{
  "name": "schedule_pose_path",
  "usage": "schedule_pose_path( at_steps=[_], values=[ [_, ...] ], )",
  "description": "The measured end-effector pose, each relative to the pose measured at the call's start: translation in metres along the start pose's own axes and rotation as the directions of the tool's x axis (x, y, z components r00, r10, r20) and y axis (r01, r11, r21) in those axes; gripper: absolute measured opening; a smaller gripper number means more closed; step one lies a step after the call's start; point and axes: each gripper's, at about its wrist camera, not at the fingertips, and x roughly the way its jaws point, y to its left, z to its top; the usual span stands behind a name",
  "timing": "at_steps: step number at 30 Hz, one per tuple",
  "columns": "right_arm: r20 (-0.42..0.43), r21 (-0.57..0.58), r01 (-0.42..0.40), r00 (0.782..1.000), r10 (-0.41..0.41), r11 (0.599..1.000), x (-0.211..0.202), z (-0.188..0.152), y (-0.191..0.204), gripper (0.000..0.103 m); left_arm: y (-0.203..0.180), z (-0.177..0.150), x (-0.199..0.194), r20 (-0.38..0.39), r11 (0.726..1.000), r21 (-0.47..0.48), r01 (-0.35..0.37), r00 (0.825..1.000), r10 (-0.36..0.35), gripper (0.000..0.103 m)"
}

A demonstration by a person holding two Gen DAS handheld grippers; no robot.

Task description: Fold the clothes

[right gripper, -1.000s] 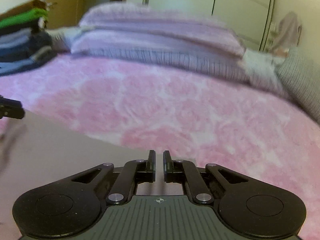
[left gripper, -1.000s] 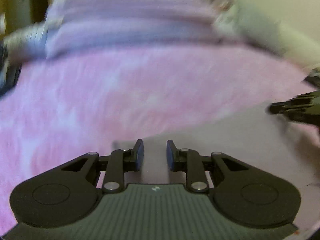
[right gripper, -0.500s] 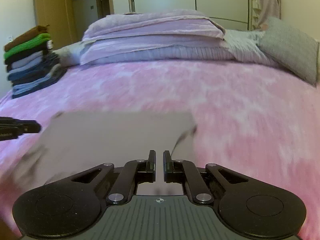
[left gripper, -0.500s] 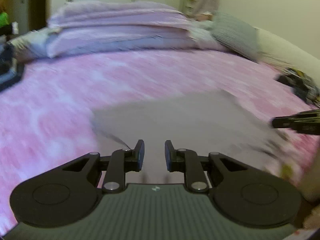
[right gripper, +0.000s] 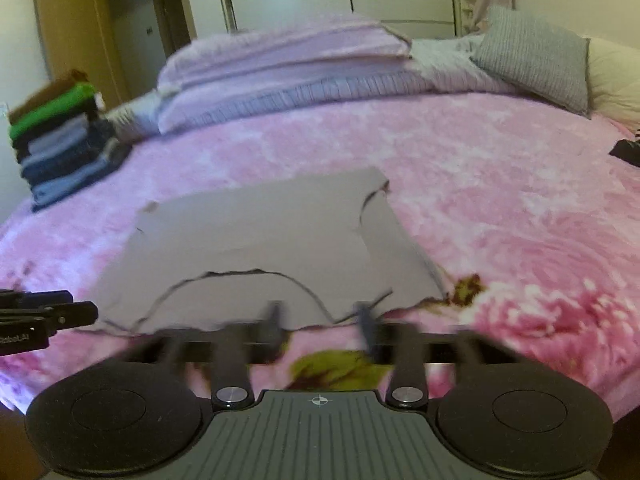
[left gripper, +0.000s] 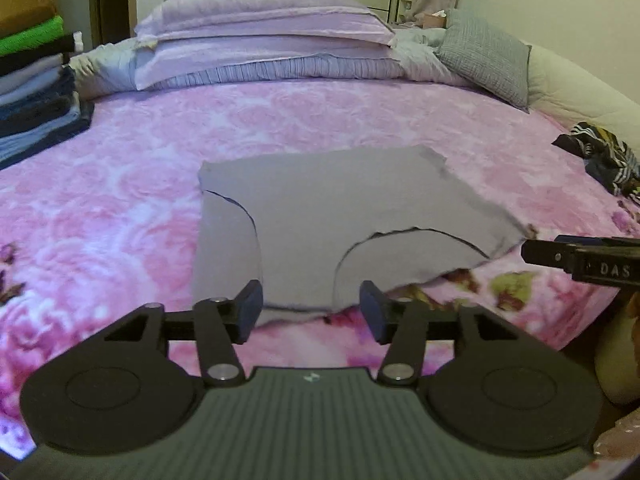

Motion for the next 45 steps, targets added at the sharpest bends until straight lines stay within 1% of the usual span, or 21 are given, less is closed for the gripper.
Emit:
schedule_pose_path(
  at_steps=[1,2,4,7,10,13,18,24,26,28,29,32,35,38,40,41,42,43,44,45],
  values=[
    [0.019,0.004,-0.007,1.0,0.007,1.0,-0.01,-0.002,0.002,0.063,-0.002,0.0,-0.008,-0.005,1.0,0.003,-0.005,1.0,0.005,0.057],
    [0.028,0.005,-0.02,0.999,0.02,1.0,-0.02,-0.006,0.005,0.063,-0.004,-0.002,-0.016,-0.009,1.0,0.005,-0.009,1.0,0.009,0.058],
    [0.018,0.007,-0.053,0.998,0.052,0.999,-0.033,-0.011,0.01,0.063,-0.005,-0.005,-0.029,-0.012,1.0,0.007,-0.012,1.0,0.012,0.058],
    [0.027,0.01,-0.065,0.998,0.064,0.998,-0.051,-0.018,0.016,0.063,-0.007,-0.011,-0.047,-0.006,0.999,0.024,-0.025,1.0,0.026,0.063],
    [0.05,0.029,-0.084,0.995,0.082,0.996,-0.068,-0.019,0.019,0.063,-0.006,-0.015,-0.058,-0.003,0.999,0.033,-0.035,0.999,0.035,0.063],
    [0.058,0.043,-0.094,0.994,0.091,0.995,-0.074,-0.02,0.019,0.063,-0.001,-0.015,-0.063,0.009,0.999,0.019,-0.04,0.999,0.039,0.063],
    [0.05,0.05,-0.08,0.996,0.078,0.996,-0.066,-0.016,0.013,0.063,0.011,-0.011,-0.053,-0.019,0.997,-0.005,-0.075,0.997,0.075,0.063],
    [0.013,0.077,-0.056,0.998,0.055,0.995,-0.046,-0.013,-0.002,0.063,0.021,-0.006,-0.029,-0.051,0.996,-0.016,-0.083,0.995,0.082,0.063],
    [0.008,0.082,-0.042,0.999,0.041,0.996,-0.036,-0.012,-0.011,0.063,0.03,-0.007,-0.016,-0.069,0.996,-0.047,-0.077,0.995,0.073,0.063],
    [0.002,0.109,-0.021,1.0,0.021,0.994,-0.024,-0.01,-0.028,0.063,0.045,-0.01,-0.001,-0.095,0.991,-0.113,-0.072,0.994,0.062,0.06],
    [0.003,0.131,-0.013,1.0,0.013,0.991,-0.018,-0.009,-0.038,0.063,0.053,-0.012,0.007,-0.104,0.986,-0.152,-0.067,0.993,0.051,0.056],
    [-0.002,0.222,0.016,1.0,-0.016,0.975,0.001,-0.002,-0.071,0.063,0.079,-0.016,0.026,-0.129,0.96,-0.272,-0.065,0.991,0.03,0.053],
    [0.011,0.301,0.017,1.0,-0.021,0.954,0.017,0.005,-0.1,0.062,0.097,-0.019,0.04,-0.13,0.933,-0.352,-0.069,0.991,0.024,0.053],
    [0.023,0.35,-0.017,1.0,0.01,0.937,0.035,0.013,-0.12,0.062,0.111,-0.023,0.05,-0.117,0.891,-0.45,-0.057,0.993,0.005,0.053],
    [0.033,0.372,-0.055,0.998,0.046,0.927,0.048,0.018,-0.129,0.062,0.116,-0.024,0.054,-0.093,0.864,-0.501,-0.047,0.996,0.0,0.053],
    [0.034,0.389,-0.069,0.998,0.06,0.919,0.057,0.02,-0.134,0.062,0.118,-0.024,0.055,-0.088,0.854,-0.518,-0.041,0.996,-0.006,0.053],
    [0.027,0.405,-0.083,0.997,0.078,0.911,0.064,0.02,-0.138,0.06,0.119,-0.023,0.057,-0.084,0.848,-0.529,-0.036,0.996,-0.011,0.053],
    [0.017,0.422,-0.099,0.995,0.102,0.901,0.071,0.02,-0.142,0.057,0.118,-0.022,0.059,-0.082,0.848,-0.53,-0.03,0.997,-0.016,0.049],
    [0.012,0.435,-0.112,0.993,0.118,0.894,0.078,0.02,-0.144,0.049,0.116,-0.019,0.061,-0.081,0.854,-0.52,-0.024,0.996,-0.022,0.03],
    [0.013,0.434,-0.116,0.992,0.122,0.893,0.081,0.021,-0.145,0.036,0.115,-0.018,0.064,-0.082,0.859,-0.512,-0.005,0.996,-0.044,0.017]
  ],
)
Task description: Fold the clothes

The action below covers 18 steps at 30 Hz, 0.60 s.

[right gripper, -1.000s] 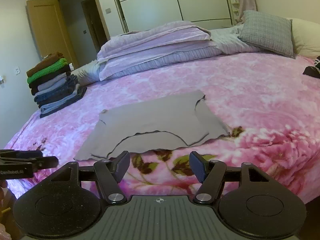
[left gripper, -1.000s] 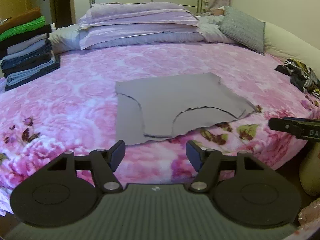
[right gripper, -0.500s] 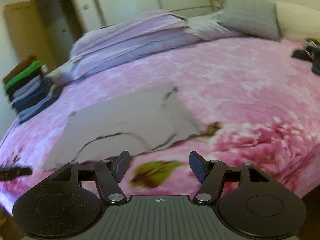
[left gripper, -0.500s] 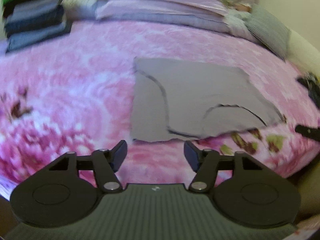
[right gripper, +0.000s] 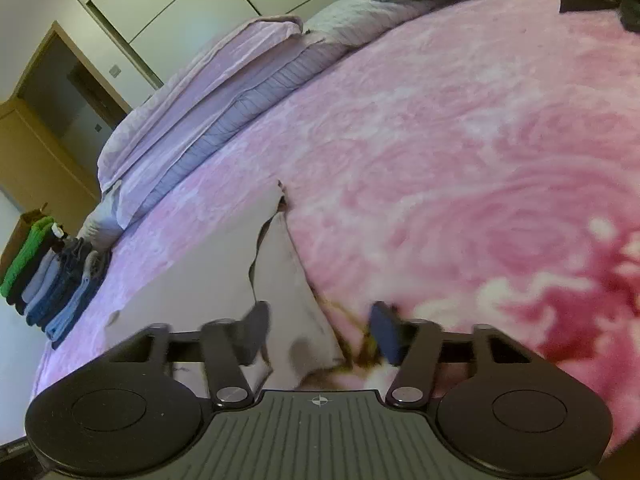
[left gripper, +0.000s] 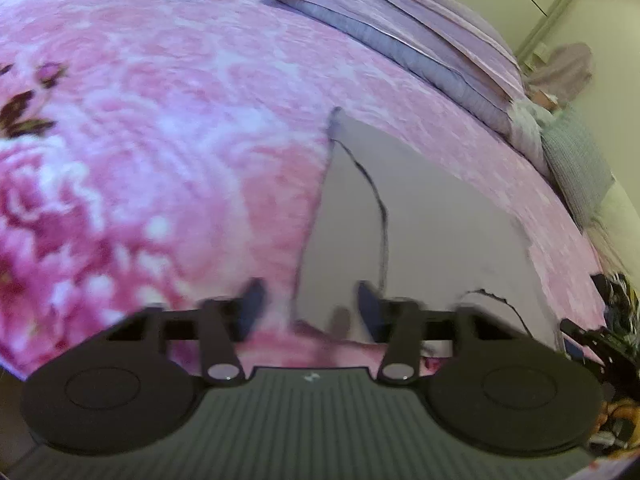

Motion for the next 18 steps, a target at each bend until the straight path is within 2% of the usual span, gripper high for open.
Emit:
schedule_pose_path(
  at_steps=[1,2,3,4,6,13,15,18],
  values=[
    [-0.011,-0.002,-0.006,1.0,0.006,1.0,0.002,0.001,-0.001,0.026,0.0,0.0,0.004,-0.026,0.999,-0.013,0.032,0.999,-0.032,0.001],
    [-0.037,0.011,-0.021,0.999,0.022,1.0,0.004,0.003,-0.002,0.004,0.002,0.0,0.008,-0.05,0.998,-0.04,0.055,0.997,-0.057,0.001],
    [-0.065,0.03,-0.043,0.997,0.044,0.999,0.006,0.003,-0.003,0.0,0.003,0.0,0.009,-0.048,0.997,-0.053,0.062,0.997,-0.065,0.001],
    [-0.081,0.033,-0.058,0.995,0.06,0.998,0.006,0.001,-0.003,0.0,0.003,0.0,0.008,-0.037,0.997,-0.043,0.059,0.997,-0.06,0.001],
    [-0.064,0.009,-0.037,0.997,0.038,0.999,0.0,-0.005,0.002,0.0,0.007,0.003,0.003,-0.017,0.998,-0.027,0.055,0.998,-0.055,0.001],
    [-0.015,0.071,-0.043,0.999,0.044,0.997,-0.047,-0.016,0.012,0.0,0.021,0.03,-0.022,0.032,0.996,0.033,0.077,0.996,-0.079,0.001],
    [-0.024,0.076,-0.048,0.998,0.05,0.996,-0.056,-0.019,0.016,0.0,0.023,0.032,-0.024,0.018,0.996,0.058,0.074,0.997,-0.075,0.001],
    [-0.075,0.06,-0.007,0.997,0.011,0.998,-0.052,-0.03,0.023,0.0,0.025,0.02,-0.016,-0.056,0.993,0.107,0.057,0.997,-0.051,0.002]
  ],
)
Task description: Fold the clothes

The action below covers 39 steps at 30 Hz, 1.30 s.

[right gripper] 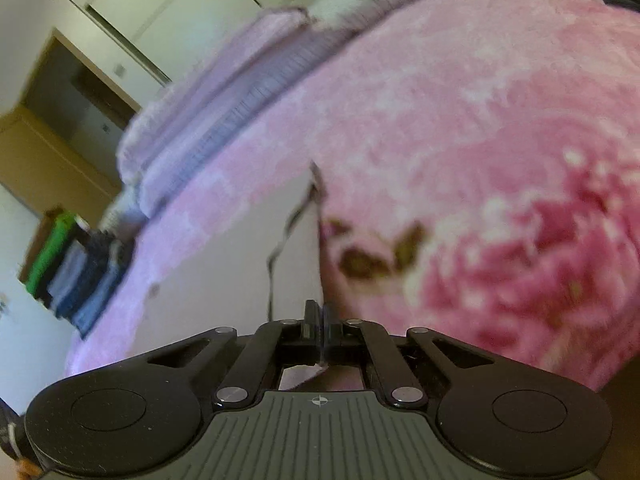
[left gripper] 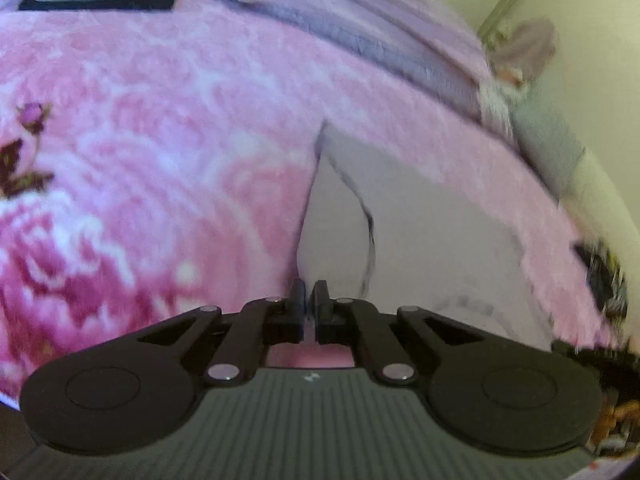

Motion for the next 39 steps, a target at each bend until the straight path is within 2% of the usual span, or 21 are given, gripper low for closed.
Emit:
schedule_pose_path(
  at_steps=[2,4,7,8,9,11,13,18,19,20,21,26,29,30,32,34,35,37,39],
  values=[
    [-0.04,-0.013,0.067,0.997,-0.067,0.998,0.008,-0.006,-0.003,0.0,0.005,-0.009,0.0,-0.028,1.0,0.012,-0.026,0.999,0.026,0.006],
    [-0.032,0.005,0.053,0.998,-0.052,0.999,0.006,-0.006,-0.007,0.002,0.014,-0.011,-0.007,-0.015,1.0,0.007,-0.024,1.0,0.024,0.007],
    [0.018,0.005,0.045,0.999,-0.045,0.999,0.003,0.008,-0.003,0.029,0.025,0.002,-0.015,0.023,0.998,0.012,-0.057,0.998,0.057,0.014],
    [0.04,0.004,0.036,0.999,-0.036,0.999,0.006,0.014,-0.002,0.044,0.028,0.008,-0.016,0.04,0.997,0.011,-0.072,0.997,0.072,0.015],
    [0.056,0.011,0.018,0.998,-0.019,1.0,0.012,0.022,-0.002,0.048,0.032,0.014,-0.015,0.052,0.997,0.002,-0.081,0.995,0.081,0.015],
    [0.045,0.042,-0.063,0.997,0.061,0.997,0.036,0.036,-0.005,0.048,0.04,0.026,-0.009,0.054,0.997,-0.035,-0.069,0.996,0.07,0.015],
    [0.002,0.11,-0.086,0.996,0.086,0.99,0.065,0.048,-0.01,0.048,0.045,0.036,-0.002,0.049,0.997,-0.061,-0.055,0.997,0.058,0.015],
    [-0.002,0.202,-0.174,0.984,0.178,0.964,0.106,0.067,-0.014,0.046,0.057,0.044,0.011,0.027,0.996,-0.085,-0.033,0.999,0.035,0.015],
    [-0.013,0.197,-0.174,0.984,0.18,0.965,0.11,0.069,-0.012,0.043,0.06,0.044,0.013,0.024,0.995,-0.092,-0.024,0.999,0.026,0.015],
    [-0.032,0.181,-0.164,0.984,0.173,0.97,0.115,0.071,-0.01,0.032,0.063,0.044,0.014,0.022,0.995,-0.099,-0.013,1.0,0.015,0.015],
    [-0.052,0.175,-0.151,0.985,0.162,0.973,0.12,0.072,-0.008,0.02,0.066,0.045,0.015,0.021,0.995,-0.104,-0.002,1.0,0.004,0.015],
    [-0.091,0.152,-0.07,0.992,0.085,0.986,0.13,0.081,0.0,0.0,0.077,0.051,0.015,0.02,0.994,-0.109,0.025,1.0,-0.022,0.015],
    [-0.11,0.056,0.047,0.993,-0.041,0.997,0.129,0.082,0.027,0.0,0.083,0.055,0.012,0.02,0.994,-0.102,0.026,1.0,-0.024,0.015],
    [-0.113,0.005,0.11,0.988,-0.109,0.994,0.131,0.082,0.042,0.0,0.085,0.056,0.011,0.021,0.995,-0.101,0.024,1.0,-0.022,0.015],
    [-0.092,-0.127,0.244,0.962,-0.256,0.961,0.136,0.077,0.079,0.0,0.089,0.058,0.009,0.024,0.994,-0.103,0.028,0.999,-0.025,0.015],
    [0.0,-0.328,0.371,0.92,-0.393,0.869,0.141,0.065,0.136,0.0,0.094,0.059,0.008,0.025,0.993,-0.115,0.038,0.999,-0.035,0.015],
    [0.054,-0.415,0.408,0.903,-0.426,0.813,0.145,0.055,0.165,0.0,0.095,0.058,0.007,0.023,0.992,-0.118,0.041,0.999,-0.038,0.015],
    [0.137,-0.548,0.426,0.894,-0.426,0.72,0.153,0.029,0.218,0.0,0.097,0.058,0.008,0.018,0.992,-0.121,0.046,0.999,-0.044,0.015],
    [0.174,-0.64,0.402,0.906,-0.386,0.655,0.163,-0.001,0.262,0.0,0.097,0.057,0.01,0.011,0.991,-0.124,0.047,0.999,-0.046,0.015]
  ],
)
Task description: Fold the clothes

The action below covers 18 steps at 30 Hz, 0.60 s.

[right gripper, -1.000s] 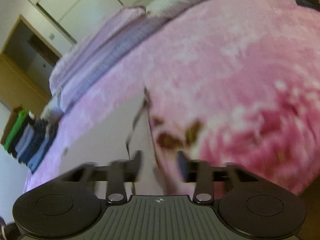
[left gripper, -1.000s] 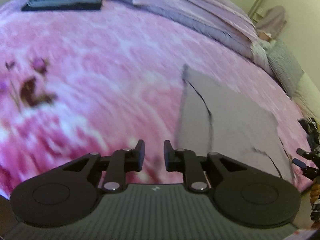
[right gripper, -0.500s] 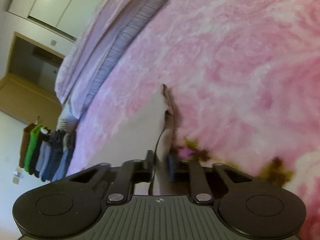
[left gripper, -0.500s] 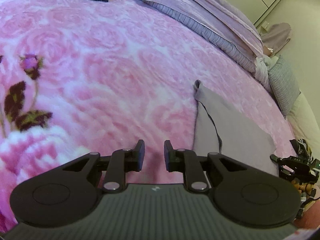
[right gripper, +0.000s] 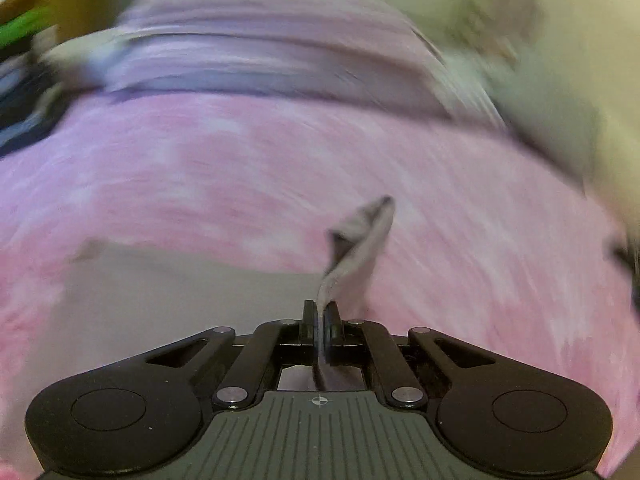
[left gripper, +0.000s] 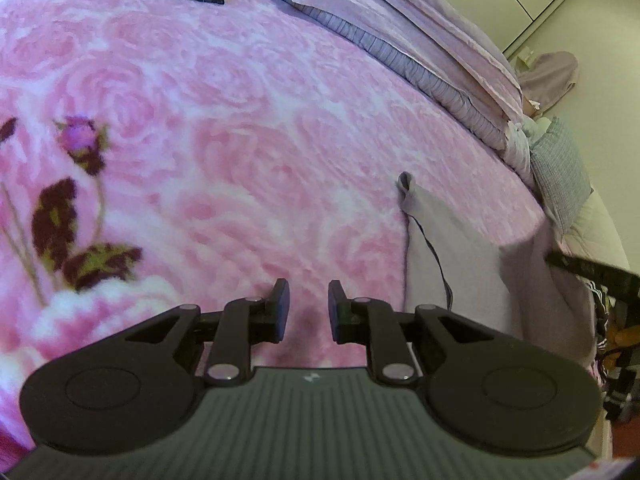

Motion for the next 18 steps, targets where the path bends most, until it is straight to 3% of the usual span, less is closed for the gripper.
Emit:
schedule_pose_path(
  at_steps=[3,4,6,8,13,15,18],
  values=[
    [0.033,-0.1,-0.08,0.996,0.083,0.992,0.0,-0.006,0.072,0.002,0.0,-0.002,0.002,-0.006,1.0,-0.011,0.003,1.0,-0.003,0.015],
    [0.017,-0.144,-0.105,0.994,0.108,0.984,0.006,-0.013,0.093,0.008,-0.001,-0.003,0.002,-0.007,1.0,-0.008,0.001,1.0,-0.001,0.015],
    [-0.051,-0.209,-0.156,0.988,0.149,0.965,0.02,-0.03,0.126,0.052,-0.003,-0.002,0.001,-0.01,1.0,0.005,-0.005,1.0,0.005,0.015],
    [-0.062,-0.199,-0.212,0.977,0.203,0.957,0.014,-0.044,0.135,0.054,-0.007,-0.001,-0.002,-0.011,1.0,0.021,-0.004,1.0,0.004,0.015],
    [0.018,-0.097,-0.352,0.935,0.355,0.931,-0.043,-0.056,0.087,0.054,-0.031,0.013,-0.001,-0.001,0.994,0.076,0.074,0.997,-0.074,0.015],
    [0.064,-0.026,-0.338,0.939,0.339,0.941,-0.05,-0.049,0.053,0.054,-0.046,0.022,0.009,-0.009,0.987,0.102,0.121,0.993,-0.121,0.015],
    [0.052,0.164,-0.271,0.963,0.266,0.949,-0.03,-0.044,-0.007,0.054,-0.074,0.036,0.034,-0.033,0.972,0.153,0.177,0.984,-0.174,0.015]
  ],
)
